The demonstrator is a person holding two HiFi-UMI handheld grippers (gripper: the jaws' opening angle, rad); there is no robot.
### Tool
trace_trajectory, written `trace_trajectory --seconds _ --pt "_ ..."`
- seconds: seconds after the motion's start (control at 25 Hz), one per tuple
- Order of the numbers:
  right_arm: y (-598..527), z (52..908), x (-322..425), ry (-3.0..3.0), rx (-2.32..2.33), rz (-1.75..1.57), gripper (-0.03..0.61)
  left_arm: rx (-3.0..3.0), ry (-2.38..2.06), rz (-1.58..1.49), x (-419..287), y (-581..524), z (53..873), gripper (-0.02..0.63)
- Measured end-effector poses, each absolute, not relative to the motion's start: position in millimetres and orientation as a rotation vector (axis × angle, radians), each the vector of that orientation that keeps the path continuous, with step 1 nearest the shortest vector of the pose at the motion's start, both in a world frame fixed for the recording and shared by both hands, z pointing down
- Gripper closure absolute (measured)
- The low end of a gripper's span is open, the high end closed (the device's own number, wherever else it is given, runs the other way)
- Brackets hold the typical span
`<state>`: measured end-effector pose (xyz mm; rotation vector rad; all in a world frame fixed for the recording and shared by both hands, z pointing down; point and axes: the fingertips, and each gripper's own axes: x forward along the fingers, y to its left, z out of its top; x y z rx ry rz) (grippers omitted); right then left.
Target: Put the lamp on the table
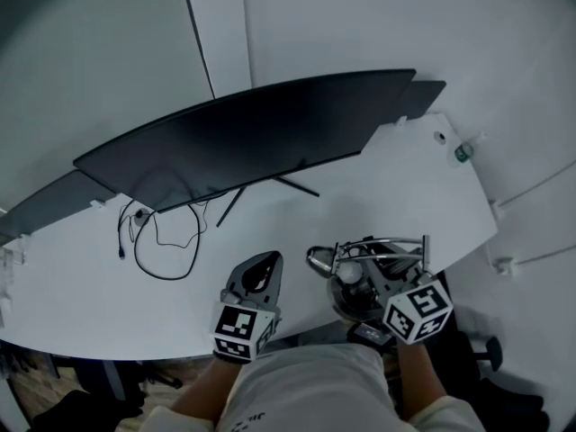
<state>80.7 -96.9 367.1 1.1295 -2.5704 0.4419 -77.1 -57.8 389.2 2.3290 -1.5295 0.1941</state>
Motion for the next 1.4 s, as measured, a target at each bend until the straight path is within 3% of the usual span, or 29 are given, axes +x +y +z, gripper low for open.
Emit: trace_trajectory --seconds 1.4 --pt "-207 440 35 -2.584 0.983 0.477 0.474 2.164 -1.617 0.268 -93 -105 436 0.611"
